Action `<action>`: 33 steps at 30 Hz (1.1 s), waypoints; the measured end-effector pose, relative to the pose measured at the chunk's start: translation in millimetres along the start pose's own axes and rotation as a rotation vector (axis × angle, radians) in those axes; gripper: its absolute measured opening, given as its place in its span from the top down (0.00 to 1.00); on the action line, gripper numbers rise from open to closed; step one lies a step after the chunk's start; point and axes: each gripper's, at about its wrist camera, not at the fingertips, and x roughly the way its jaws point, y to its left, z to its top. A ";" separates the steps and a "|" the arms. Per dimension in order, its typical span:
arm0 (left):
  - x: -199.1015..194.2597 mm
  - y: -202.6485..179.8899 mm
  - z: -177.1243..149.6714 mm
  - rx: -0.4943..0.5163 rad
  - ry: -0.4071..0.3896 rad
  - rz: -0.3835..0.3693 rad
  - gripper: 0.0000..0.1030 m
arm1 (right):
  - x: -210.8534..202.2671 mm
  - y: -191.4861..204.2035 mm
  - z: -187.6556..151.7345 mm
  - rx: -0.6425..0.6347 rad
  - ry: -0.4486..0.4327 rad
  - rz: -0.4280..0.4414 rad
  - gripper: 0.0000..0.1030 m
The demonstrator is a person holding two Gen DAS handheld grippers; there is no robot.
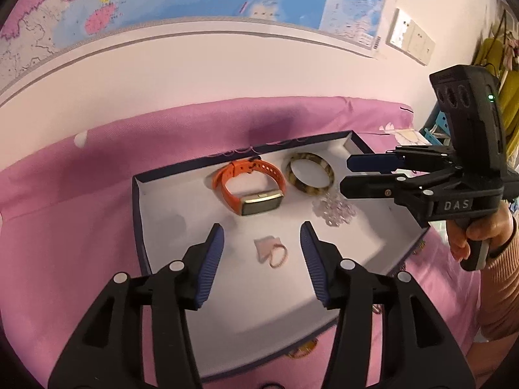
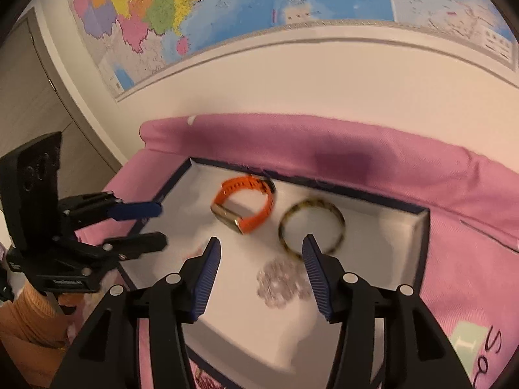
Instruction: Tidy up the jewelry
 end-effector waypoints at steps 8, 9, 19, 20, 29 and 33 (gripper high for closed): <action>-21.7 -3.2 -27.4 -0.016 -0.024 0.025 0.47 | 13.6 1.4 -24.8 -0.010 0.077 0.007 0.51; -25.1 -1.4 -31.3 -0.024 -0.027 0.022 0.47 | 16.2 2.2 -26.8 -0.009 0.083 0.008 0.51; -46.5 -7.4 -70.2 -0.022 -0.040 0.032 0.42 | -6.0 17.6 -46.8 0.005 0.014 0.046 0.51; -48.0 -9.6 -74.0 -0.015 -0.041 0.037 0.42 | -12.3 20.1 -50.1 0.002 0.002 0.050 0.51; -55.0 -27.7 -95.3 0.035 -0.050 0.046 0.38 | -54.6 49.6 -87.7 -0.034 -0.077 0.079 0.51; -54.9 -33.6 -103.7 0.041 -0.042 0.036 0.38 | -61.5 49.2 -105.4 0.001 -0.088 0.062 0.51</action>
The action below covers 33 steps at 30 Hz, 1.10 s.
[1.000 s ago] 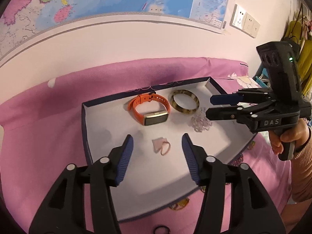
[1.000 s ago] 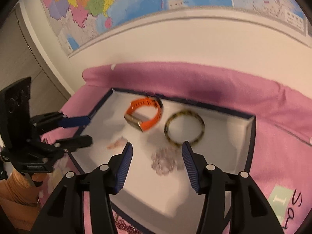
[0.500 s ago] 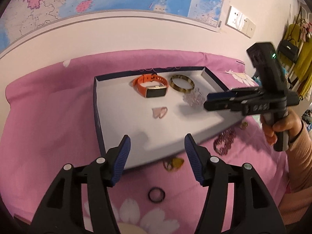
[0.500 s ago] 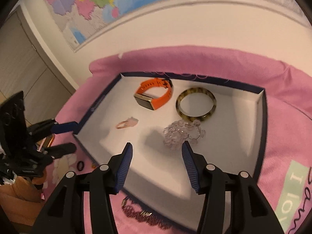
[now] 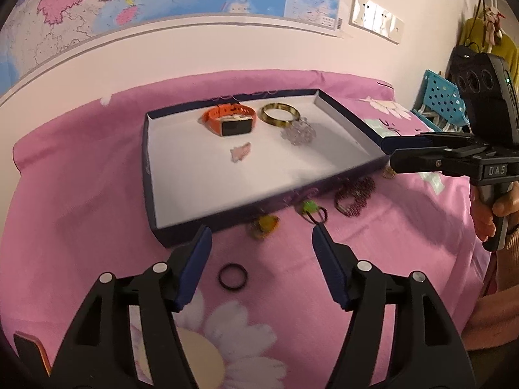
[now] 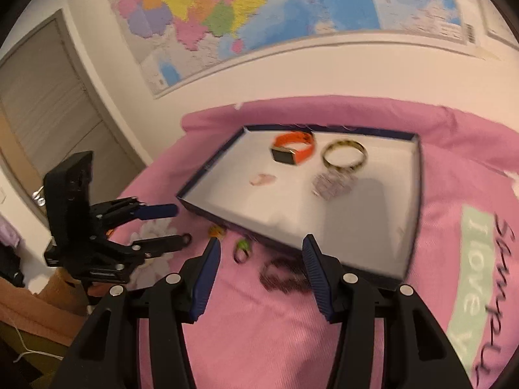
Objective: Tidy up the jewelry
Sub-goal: 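Move both tools out of the tray toward jewelry on the pink cloth, then grasp the dark red beaded bracelet with the right gripper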
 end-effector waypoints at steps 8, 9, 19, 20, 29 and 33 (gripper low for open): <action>2.8 -7.4 -9.0 -0.007 0.005 -0.004 0.35 | 22.1 -15.5 -23.9 0.065 0.080 -0.134 0.49; 2.6 -7.7 -9.6 -0.009 0.004 -0.004 0.35 | 26.4 -16.2 -23.0 0.069 0.083 -0.152 0.45; 2.9 -5.3 -12.9 -0.035 0.002 -0.006 0.33 | 51.3 2.6 -23.4 -0.048 0.126 -0.316 0.46; 3.6 -5.2 -13.4 -0.037 0.004 -0.007 0.33 | 50.6 3.0 -23.7 -0.055 0.126 -0.325 0.49; 8.2 -4.1 -16.9 -0.045 0.016 -0.018 0.33 | 35.3 -5.1 -26.9 -0.019 0.106 -0.286 0.94; 7.2 -4.7 -17.2 -0.041 0.013 -0.018 0.33 | 22.0 -0.4 -26.2 -0.015 0.068 -0.228 0.95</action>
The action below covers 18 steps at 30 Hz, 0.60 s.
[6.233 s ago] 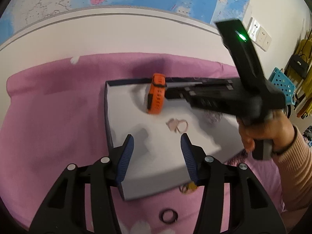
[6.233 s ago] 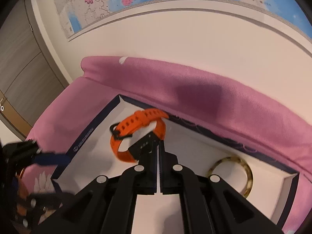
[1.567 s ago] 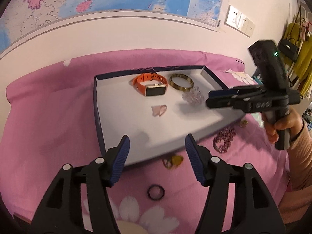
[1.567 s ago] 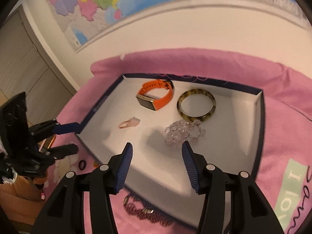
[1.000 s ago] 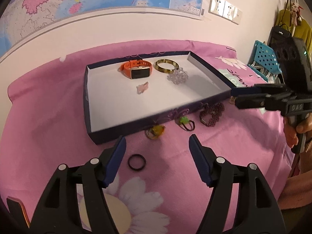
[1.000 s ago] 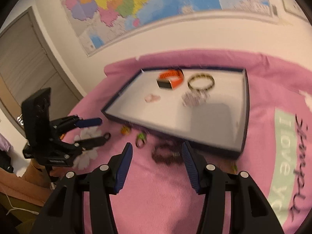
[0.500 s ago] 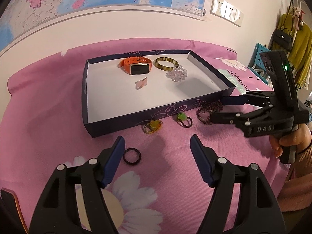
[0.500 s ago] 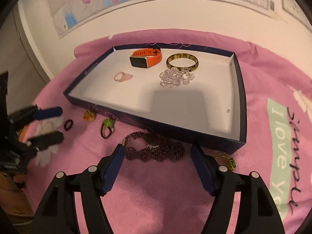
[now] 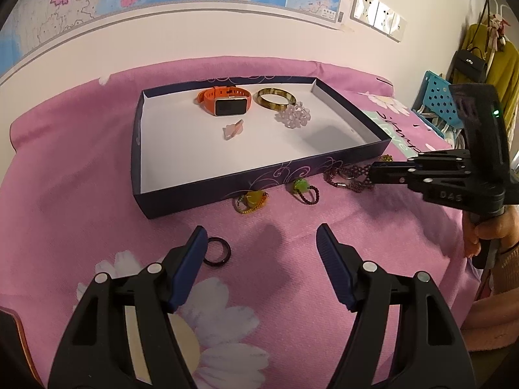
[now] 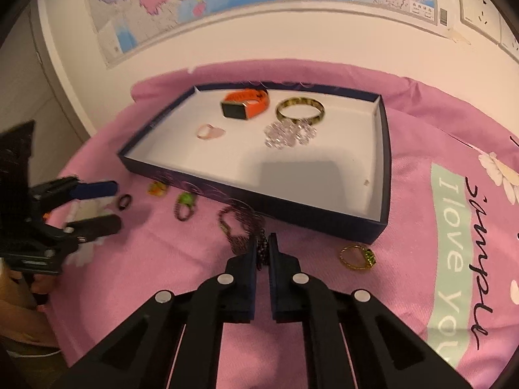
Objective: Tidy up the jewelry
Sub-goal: 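Grasp the dark red beaded bracelet with the right gripper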
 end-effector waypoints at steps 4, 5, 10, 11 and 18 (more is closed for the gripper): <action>-3.4 2.4 -0.2 0.008 -0.004 0.011 0.33 | -18.3 5.6 6.2 -0.005 -0.059 0.072 0.95; -4.2 3.6 -0.4 0.009 -0.004 0.015 0.33 | -23.8 9.0 8.3 -0.016 -0.078 0.083 0.95; -4.0 10.4 -2.7 0.005 0.019 0.045 0.36 | -38.8 20.3 15.6 -0.043 -0.123 0.125 0.95; -2.8 11.7 -3.1 0.002 0.027 0.048 0.37 | -40.4 22.1 16.7 -0.047 -0.128 0.124 0.95; 11.1 15.0 -3.1 -0.005 0.081 0.060 0.55 | -40.0 22.7 18.7 -0.039 -0.130 0.137 0.95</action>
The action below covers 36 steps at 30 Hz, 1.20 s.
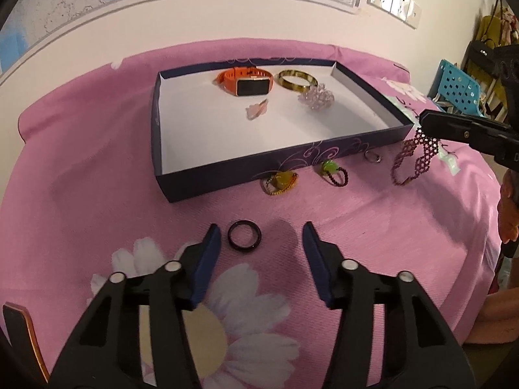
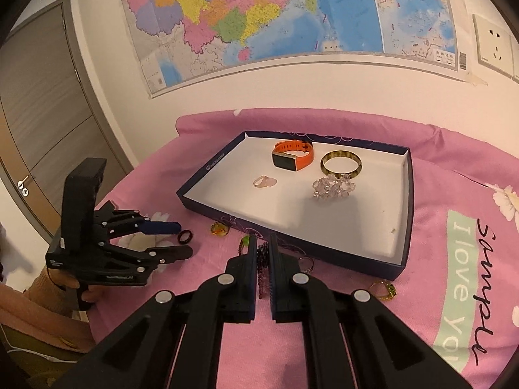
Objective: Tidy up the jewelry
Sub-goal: 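Grasp the dark red beaded bracelet with the right gripper, then grasp the black ring with the left gripper while the right gripper holds the beaded bracelet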
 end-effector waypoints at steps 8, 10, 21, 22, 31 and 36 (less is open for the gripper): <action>2.6 1.3 -2.2 -0.001 -0.005 0.046 0.75 | 2.8 -2.9 0.0 0.021 0.005 0.020 0.95; 2.0 3.4 -2.2 -0.016 -0.006 0.047 0.78 | 2.7 -2.5 0.8 0.023 0.001 0.028 0.95; -10.1 -4.7 1.1 -0.007 -0.049 0.016 0.78 | 1.3 -4.0 8.4 0.023 -0.019 0.039 0.95; -11.7 -5.9 2.5 -0.004 -0.055 0.017 0.78 | 1.1 -4.4 9.4 0.023 -0.021 0.038 0.95; -22.4 -10.8 18.1 0.008 -0.101 0.002 0.78 | 1.9 -12.6 18.9 0.032 -0.034 0.041 0.95; -24.6 -15.5 27.3 0.028 -0.119 -0.004 0.78 | 2.5 -15.9 26.8 0.029 -0.045 0.036 0.95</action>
